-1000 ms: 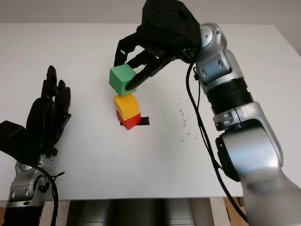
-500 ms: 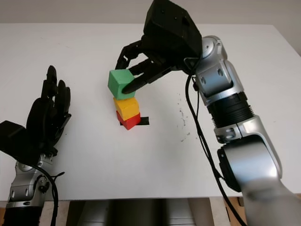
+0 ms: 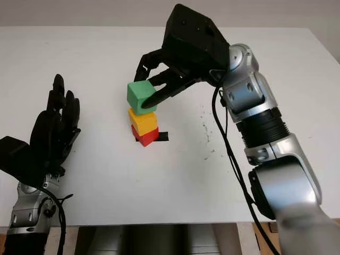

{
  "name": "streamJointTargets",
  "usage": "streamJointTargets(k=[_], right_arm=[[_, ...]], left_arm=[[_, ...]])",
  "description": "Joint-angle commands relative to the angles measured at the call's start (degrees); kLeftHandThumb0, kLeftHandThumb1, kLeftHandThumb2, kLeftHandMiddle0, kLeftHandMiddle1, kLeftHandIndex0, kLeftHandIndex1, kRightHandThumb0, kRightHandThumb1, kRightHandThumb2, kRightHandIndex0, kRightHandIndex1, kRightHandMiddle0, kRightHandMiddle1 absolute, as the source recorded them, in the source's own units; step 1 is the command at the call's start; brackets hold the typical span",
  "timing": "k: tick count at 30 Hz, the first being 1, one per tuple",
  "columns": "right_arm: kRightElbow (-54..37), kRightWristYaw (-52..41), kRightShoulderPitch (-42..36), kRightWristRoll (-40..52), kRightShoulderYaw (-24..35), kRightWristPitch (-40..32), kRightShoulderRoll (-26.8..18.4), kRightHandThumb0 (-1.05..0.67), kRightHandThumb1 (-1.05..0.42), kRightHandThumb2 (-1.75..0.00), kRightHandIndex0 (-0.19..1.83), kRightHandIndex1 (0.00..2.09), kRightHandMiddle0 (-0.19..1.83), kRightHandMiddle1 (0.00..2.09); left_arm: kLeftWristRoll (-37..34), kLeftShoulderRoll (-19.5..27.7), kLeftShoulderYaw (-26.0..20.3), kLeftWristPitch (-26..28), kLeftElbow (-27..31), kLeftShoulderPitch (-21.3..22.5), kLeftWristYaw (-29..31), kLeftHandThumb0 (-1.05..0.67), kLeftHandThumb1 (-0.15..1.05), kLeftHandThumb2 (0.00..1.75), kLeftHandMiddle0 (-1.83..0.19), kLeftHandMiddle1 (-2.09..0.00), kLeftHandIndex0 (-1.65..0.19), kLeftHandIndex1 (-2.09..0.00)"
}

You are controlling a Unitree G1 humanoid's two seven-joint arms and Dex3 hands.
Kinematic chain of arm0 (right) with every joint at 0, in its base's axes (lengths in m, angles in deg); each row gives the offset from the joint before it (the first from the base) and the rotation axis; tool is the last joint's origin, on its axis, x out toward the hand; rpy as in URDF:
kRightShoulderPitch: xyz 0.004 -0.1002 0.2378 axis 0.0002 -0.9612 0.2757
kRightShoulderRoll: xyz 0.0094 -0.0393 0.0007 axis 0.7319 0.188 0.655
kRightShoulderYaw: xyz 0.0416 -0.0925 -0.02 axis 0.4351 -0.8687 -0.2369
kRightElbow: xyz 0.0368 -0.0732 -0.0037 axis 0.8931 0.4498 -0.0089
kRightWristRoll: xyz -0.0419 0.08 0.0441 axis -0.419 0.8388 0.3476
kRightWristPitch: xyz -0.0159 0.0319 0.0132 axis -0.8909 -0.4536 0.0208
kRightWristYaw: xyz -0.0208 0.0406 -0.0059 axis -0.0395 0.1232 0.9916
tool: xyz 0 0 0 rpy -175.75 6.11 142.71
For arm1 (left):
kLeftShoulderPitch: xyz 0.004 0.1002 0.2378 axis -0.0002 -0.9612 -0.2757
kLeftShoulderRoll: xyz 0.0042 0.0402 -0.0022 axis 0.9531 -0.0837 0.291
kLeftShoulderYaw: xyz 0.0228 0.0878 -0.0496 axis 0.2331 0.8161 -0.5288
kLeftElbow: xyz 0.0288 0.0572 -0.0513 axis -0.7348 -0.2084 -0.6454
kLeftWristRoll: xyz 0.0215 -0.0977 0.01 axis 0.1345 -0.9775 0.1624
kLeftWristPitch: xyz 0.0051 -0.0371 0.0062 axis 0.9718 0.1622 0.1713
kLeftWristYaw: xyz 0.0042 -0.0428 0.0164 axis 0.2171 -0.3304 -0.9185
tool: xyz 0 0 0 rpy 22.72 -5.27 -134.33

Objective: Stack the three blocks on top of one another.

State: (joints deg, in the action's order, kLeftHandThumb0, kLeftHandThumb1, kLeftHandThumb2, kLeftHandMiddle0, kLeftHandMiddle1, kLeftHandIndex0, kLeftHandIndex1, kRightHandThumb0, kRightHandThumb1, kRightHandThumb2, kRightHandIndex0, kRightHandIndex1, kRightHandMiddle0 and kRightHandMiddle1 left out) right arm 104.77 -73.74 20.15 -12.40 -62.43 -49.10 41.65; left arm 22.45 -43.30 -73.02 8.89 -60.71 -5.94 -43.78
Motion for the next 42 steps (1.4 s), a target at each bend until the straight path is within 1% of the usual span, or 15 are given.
streamJointTargets(k=[1,12,26,33,39,42], right_arm=[[0.4,0.2,1.2,-0.3,-0.3,1.0,-0.5,-0.43,-0.92,-0.05,0.45,0.03,0.3,1.7],[2.0,-0.7,1.2,0.1,-0.1,2.6,-0.1,-0.44,-0.92,-0.05,0.46,0.03,0.33,1.68],[1.2,-0.7,0.1,-0.7,-1.3,2.3,-0.1,-0.46,-0.91,-0.05,0.46,0.03,0.35,1.74],[1.1,-1.0,0.0,-1.0,-1.5,2.3,0.0,-0.45,-0.92,-0.05,0.45,0.03,0.33,1.75],[1.4,-0.7,-0.6,-1.5,-1.8,3.5,0.0,-0.44,-0.91,-0.05,0.46,0.04,0.33,1.74],[1.4,-0.2,-0.9,-1.1,-1.4,2.8,0.2,-0.46,-0.89,-0.05,0.46,0.03,0.33,1.7]], left_arm=[[0.3,0.0,0.3,-0.3,-0.3,0.0,0.0,-0.8,1.05,0.43,0.19,0.0,0.19,0.0],[0.3,-0.3,0.4,-0.3,-0.1,-0.4,-0.1,-0.81,1.05,0.42,0.19,0.0,0.19,0.0],[0.0,-0.7,0.3,-0.3,-0.4,-0.4,-0.2,-0.79,1.05,0.43,0.19,0.0,0.19,0.0],[-0.1,-0.8,0.2,-0.2,-0.3,-0.5,-0.2,-0.79,1.05,0.42,0.19,0.0,0.19,0.0],[0.1,-0.7,0.5,0.0,-0.2,-0.5,-0.2,-0.8,1.05,0.42,0.19,0.0,0.19,0.0],[0.0,-0.8,0.5,-0.2,-0.2,-0.5,-0.2,-0.8,1.05,0.42,0.19,0.0,0.19,0.0]])
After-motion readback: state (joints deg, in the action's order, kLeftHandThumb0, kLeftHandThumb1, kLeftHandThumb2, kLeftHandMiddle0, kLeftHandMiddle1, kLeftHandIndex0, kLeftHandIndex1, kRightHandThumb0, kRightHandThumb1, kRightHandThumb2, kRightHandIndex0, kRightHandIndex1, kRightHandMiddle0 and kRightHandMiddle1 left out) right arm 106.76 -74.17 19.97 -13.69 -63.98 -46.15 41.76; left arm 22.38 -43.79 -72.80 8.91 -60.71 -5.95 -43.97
